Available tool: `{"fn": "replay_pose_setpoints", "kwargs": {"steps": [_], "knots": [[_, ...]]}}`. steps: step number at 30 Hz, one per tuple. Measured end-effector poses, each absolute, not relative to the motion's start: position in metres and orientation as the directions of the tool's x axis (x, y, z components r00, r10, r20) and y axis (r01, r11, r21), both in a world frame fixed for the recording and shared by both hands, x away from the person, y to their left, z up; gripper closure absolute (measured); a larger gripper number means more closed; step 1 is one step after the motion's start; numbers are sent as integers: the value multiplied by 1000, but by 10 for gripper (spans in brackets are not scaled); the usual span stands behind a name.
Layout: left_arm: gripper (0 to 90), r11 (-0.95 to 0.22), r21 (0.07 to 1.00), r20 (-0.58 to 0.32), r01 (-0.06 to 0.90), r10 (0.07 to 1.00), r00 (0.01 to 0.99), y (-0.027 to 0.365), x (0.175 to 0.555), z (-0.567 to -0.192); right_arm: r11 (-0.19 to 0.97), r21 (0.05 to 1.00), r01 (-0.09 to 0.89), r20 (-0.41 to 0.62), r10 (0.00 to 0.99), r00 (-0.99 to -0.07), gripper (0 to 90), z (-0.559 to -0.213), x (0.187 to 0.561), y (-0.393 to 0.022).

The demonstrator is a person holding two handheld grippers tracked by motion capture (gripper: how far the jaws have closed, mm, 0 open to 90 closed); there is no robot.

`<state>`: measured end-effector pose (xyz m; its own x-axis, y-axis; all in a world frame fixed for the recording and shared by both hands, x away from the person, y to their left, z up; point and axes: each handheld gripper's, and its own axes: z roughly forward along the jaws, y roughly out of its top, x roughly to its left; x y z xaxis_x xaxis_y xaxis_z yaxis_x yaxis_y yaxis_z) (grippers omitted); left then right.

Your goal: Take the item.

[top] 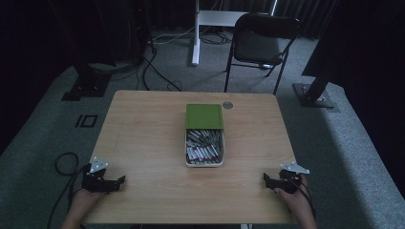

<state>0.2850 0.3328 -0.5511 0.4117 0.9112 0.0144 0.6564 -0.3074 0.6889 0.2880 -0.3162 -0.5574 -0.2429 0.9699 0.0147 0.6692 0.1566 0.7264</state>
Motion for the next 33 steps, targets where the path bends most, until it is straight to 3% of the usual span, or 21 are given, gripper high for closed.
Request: {"fn": "replay_pose_setpoints", "kwargs": {"steps": [33], "knots": [[14,-315,688,16,653,907,421,334,286,-551,140,731,668,-2,979,-202,150,-556,293,-306]]}}
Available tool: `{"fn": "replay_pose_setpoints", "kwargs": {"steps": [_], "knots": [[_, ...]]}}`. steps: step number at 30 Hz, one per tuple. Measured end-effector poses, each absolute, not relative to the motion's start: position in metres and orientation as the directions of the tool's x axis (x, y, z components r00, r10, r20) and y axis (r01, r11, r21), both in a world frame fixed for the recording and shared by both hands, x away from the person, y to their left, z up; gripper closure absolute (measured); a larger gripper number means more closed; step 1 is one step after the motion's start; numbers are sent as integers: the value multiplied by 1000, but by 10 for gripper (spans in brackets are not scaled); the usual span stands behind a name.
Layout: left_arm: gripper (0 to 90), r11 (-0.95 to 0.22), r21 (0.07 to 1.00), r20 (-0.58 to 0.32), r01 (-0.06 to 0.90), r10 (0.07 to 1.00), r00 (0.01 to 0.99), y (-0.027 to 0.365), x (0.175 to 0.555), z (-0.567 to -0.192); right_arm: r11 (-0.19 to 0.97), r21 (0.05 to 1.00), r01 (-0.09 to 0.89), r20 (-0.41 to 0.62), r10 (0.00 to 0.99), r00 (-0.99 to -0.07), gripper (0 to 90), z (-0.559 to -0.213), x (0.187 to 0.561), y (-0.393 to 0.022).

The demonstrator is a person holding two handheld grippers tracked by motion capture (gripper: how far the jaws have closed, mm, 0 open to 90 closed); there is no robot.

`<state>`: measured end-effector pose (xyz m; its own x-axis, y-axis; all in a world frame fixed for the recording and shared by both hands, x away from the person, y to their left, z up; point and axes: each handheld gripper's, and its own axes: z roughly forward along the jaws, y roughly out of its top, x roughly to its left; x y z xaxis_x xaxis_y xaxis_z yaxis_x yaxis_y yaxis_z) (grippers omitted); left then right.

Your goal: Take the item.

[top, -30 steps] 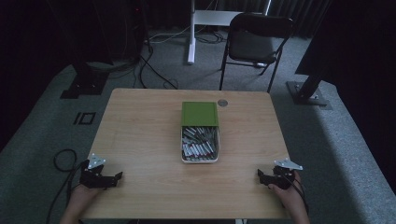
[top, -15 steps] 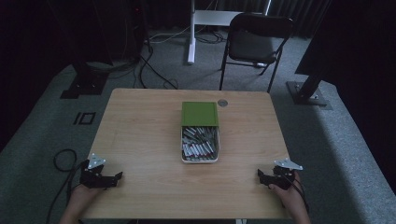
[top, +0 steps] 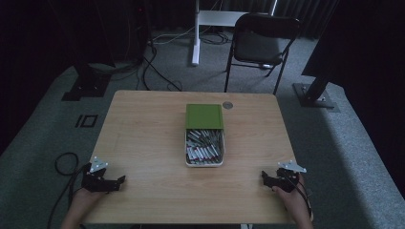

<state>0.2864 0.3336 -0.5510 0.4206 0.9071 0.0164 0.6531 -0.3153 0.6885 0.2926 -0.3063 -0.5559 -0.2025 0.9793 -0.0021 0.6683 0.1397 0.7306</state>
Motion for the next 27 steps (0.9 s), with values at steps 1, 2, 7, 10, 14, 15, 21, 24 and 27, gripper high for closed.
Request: {"fn": "replay_pose_setpoints", "kwargs": {"steps": [1,2,7,10,14,15,21,24,27], "knots": [[14,-315,688,16,653,907,421,334,286,-551,144,730,668,-7,979,-205,150,-555,293,-305],[14,-315,689,16,653,907,420,334,286,-551,145,730,668,-6,979,-206,150,-554,293,-305],[14,-315,688,17,653,907,421,334,286,-551,148,740,656,-8,977,-211,150,-549,295,-301],[14,-315,689,16,653,907,420,334,286,-551,149,744,651,-5,976,-217,153,-545,297,-297],[14,-315,688,16,653,907,421,334,286,-551,153,758,634,-4,973,-230,154,-538,299,-292],[14,-315,689,16,653,907,420,334,286,-551,154,762,629,-4,972,-233,155,-536,300,-290],[14,-315,689,16,653,907,421,334,286,-551,168,780,603,-10,967,-256,168,-522,305,-278],[13,-316,688,17,653,907,421,334,286,-551,176,787,591,-15,963,-267,168,-515,308,-273],[14,-316,688,16,653,907,421,334,286,-551,181,793,582,-14,960,-280,168,-509,311,-268]]}}
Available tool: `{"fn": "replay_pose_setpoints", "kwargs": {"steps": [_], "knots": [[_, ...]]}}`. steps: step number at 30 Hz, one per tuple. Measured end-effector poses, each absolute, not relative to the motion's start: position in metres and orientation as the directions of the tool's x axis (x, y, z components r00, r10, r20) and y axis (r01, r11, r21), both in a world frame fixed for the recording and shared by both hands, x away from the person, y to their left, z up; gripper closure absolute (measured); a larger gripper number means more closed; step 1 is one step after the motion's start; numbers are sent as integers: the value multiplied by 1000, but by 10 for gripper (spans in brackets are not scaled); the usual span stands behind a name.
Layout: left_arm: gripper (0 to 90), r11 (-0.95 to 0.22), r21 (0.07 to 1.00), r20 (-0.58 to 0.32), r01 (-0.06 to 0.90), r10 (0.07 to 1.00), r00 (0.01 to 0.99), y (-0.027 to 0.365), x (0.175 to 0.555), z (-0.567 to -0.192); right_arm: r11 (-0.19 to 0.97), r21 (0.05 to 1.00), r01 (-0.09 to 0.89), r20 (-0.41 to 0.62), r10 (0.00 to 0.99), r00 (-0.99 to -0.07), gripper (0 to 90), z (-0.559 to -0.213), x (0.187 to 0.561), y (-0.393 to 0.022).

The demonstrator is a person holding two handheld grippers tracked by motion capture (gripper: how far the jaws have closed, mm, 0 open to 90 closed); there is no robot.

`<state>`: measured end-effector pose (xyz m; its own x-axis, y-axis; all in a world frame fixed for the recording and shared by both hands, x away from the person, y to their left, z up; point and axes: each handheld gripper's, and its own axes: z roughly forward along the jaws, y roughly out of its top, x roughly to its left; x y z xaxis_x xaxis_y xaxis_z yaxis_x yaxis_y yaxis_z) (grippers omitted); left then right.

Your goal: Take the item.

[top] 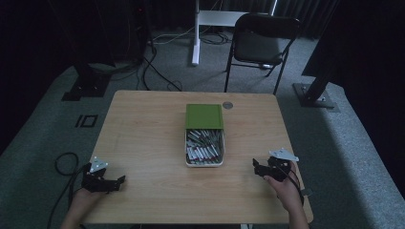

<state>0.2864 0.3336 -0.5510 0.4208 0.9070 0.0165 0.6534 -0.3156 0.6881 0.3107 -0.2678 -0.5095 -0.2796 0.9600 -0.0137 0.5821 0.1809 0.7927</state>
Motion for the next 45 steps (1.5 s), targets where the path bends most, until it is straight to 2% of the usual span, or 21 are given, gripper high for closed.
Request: {"fn": "replay_pose_setpoints", "kwargs": {"steps": [18,45], "knots": [[13,-314,688,16,654,908,420,333,286,-551,232,847,478,-45,928,-370,191,-465,324,-232],[13,-313,688,15,654,908,419,333,286,-551,300,870,392,-67,858,-510,260,-438,335,-169]]}}
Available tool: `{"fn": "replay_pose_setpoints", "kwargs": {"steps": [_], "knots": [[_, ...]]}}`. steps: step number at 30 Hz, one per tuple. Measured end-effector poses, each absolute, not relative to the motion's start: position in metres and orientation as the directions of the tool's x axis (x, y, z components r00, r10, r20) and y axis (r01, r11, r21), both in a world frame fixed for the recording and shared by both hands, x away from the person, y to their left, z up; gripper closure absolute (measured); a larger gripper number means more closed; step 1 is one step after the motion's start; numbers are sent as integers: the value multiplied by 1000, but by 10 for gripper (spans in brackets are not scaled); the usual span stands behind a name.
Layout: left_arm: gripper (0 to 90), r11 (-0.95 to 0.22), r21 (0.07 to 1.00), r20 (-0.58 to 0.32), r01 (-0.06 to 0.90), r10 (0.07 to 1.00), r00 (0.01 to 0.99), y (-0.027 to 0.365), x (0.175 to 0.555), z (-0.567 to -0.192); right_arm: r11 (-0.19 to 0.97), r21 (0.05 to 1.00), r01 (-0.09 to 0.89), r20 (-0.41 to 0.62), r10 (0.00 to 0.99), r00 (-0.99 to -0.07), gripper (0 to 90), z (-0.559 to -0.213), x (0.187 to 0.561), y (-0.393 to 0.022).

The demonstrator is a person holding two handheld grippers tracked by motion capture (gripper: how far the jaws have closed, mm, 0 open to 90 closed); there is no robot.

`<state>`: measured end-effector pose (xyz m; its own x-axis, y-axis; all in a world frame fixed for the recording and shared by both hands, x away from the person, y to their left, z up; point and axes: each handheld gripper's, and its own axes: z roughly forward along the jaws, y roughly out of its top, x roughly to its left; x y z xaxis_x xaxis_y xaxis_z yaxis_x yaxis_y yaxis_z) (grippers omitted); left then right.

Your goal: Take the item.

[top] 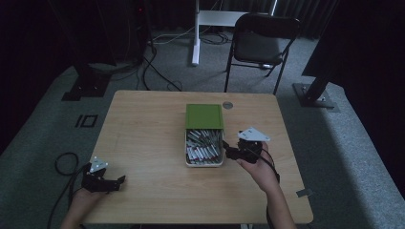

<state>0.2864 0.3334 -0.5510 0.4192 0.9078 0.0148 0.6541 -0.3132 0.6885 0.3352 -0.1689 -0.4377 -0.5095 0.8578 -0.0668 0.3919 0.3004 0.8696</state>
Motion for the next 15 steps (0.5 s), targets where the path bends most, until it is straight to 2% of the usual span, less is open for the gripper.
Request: {"fn": "replay_pose_setpoints", "kwargs": {"steps": [7,15], "knots": [[14,-313,689,15,654,908,419,333,286,-551,322,869,375,-67,829,-556,289,-439,335,-149],[13,-314,688,15,654,908,420,333,286,-551,344,866,363,-65,798,-600,418,-450,331,-130]]}}
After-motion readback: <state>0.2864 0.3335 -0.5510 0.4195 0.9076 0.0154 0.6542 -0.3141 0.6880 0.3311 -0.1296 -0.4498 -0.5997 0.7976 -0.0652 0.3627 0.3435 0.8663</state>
